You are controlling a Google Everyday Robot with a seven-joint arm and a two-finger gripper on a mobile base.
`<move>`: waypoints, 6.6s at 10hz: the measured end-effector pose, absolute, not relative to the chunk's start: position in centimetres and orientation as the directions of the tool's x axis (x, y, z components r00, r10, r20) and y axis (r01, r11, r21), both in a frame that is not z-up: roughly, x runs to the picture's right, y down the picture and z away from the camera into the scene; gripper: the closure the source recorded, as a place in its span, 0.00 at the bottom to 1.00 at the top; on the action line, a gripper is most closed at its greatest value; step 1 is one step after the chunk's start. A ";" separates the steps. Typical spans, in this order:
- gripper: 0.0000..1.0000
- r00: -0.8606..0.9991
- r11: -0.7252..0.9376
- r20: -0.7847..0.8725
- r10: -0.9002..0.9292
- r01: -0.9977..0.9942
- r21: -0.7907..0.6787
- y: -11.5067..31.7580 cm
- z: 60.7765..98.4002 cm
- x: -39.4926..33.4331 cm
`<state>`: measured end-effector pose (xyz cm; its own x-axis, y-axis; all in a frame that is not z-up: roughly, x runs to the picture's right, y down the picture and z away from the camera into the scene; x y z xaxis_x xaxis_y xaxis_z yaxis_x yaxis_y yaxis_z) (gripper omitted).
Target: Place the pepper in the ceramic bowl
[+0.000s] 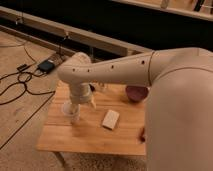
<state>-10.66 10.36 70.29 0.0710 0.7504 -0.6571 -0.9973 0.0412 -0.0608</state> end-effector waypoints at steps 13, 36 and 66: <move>0.35 0.071 0.041 -0.657 0.751 -0.997 -0.061 10.3 70.3 -10.7; 0.35 0.071 0.041 -0.657 0.751 -0.997 -0.061 10.3 70.3 -10.7; 0.35 -0.451 -0.327 -0.584 0.675 -0.892 0.311 21.2 77.4 19.8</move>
<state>19.84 21.18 77.40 -0.4508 0.6749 -0.5841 -0.8924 -0.3272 0.3107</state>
